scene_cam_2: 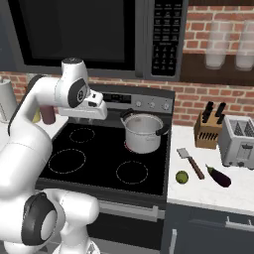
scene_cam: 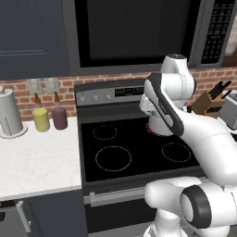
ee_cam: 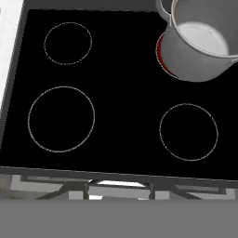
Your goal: Put the lime and eggplant in the pot. Retrieve the spatula and lightly stir the vegetables in the pot.
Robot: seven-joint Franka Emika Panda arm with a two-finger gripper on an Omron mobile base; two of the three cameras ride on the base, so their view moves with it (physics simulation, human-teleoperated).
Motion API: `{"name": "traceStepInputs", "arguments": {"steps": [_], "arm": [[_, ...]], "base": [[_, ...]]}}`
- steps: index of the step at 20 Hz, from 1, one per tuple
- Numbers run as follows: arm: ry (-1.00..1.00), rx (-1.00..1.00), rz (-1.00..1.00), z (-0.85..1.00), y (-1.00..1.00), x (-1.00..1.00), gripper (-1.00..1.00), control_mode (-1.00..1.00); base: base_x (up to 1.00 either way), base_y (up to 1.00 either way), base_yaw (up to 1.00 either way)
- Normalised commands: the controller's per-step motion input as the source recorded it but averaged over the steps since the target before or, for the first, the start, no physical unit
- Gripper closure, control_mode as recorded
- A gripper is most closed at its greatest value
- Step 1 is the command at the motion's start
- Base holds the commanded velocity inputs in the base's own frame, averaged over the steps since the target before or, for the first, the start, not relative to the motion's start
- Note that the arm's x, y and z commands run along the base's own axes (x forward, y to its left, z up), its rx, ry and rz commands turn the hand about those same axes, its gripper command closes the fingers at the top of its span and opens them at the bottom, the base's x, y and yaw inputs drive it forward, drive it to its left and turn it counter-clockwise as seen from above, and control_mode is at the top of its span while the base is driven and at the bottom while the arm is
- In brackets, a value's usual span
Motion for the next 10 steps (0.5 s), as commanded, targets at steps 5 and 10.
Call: {"name": "traceStepInputs", "arguments": {"steps": [5, 10], "arm": [[0.0, 0.0, 0.0, 0.0, 0.0, 0.0, -1.0, 1.0], [0.0, 0.0, 0.0, 0.0, 0.0, 0.0, -1.0, 1.0]], "base": [[0.0, 0.0, 0.0], [0.01, -0.18, 0.0]]}}
